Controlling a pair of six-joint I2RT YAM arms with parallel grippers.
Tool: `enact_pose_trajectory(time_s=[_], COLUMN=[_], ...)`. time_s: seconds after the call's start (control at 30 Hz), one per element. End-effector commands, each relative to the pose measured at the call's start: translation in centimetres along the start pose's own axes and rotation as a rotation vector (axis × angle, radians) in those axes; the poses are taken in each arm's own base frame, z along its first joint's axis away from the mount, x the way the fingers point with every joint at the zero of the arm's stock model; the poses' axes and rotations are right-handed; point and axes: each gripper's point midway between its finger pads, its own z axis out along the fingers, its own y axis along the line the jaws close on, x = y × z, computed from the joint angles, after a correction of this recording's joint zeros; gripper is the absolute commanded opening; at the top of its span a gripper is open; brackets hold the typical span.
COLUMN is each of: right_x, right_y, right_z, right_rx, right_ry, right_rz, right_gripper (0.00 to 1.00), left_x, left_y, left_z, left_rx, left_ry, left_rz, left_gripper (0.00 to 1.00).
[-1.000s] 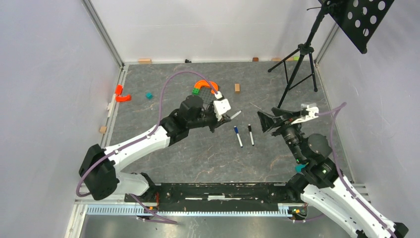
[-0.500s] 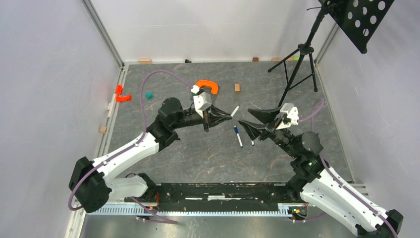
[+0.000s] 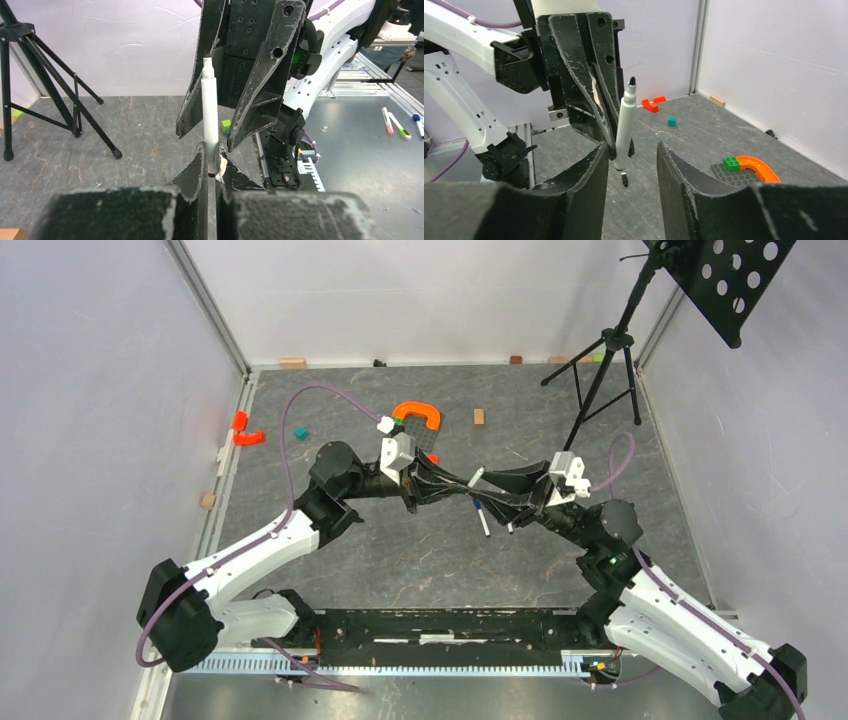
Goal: Insert the pens into the pen caps
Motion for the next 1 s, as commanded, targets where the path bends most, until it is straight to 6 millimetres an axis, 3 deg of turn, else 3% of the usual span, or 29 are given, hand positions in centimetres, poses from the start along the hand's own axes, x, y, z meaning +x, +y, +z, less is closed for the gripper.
enact_pose_trajectory(time_s=[0.0,0.33,0.63,0.83,0.87,0.97], right_x=[-3.8,-4.7,-4.3,-3.8,-3.9,-4.7], right_y=[1.6,2.1,2.5,1.4,1.2,0.4], right_z=[0.3,0.5,1.0,1.2,1.2,1.3], right_rx=[-0.083,-0.113,-0.143,-0.086,-0.072,-0.02], right_ry=[-0.113,-0.144,-0.144,-0.116,-0.113,-0.115], right_rz=[-0.049,-0.033,-0.002,0.005,0.005,0.007], right_gripper=[0.44,0.39,0.15,0.0,0.0,0.0], left_x=[-0.9,-0.7,-0.5,-0.6,-0.6,-0.5], left_y=[-0.8,-1.1,-1.1,-1.2,-1.0,0.1], left_z=[-0.1,0.1,0.1,0.0,0.0,0.0], left_rx=[0.04,0.065,0.068,0.072,0.06,-0.012], left_ry=[-0.031,-0.029,-0.025,-0.027,-0.027,-0.022], left_rz=[0.006,-0.006,-0.011,-0.002,-0.006,-0.033], left_gripper=[0.02,0.02,0.02,0.02,0.05,0.65])
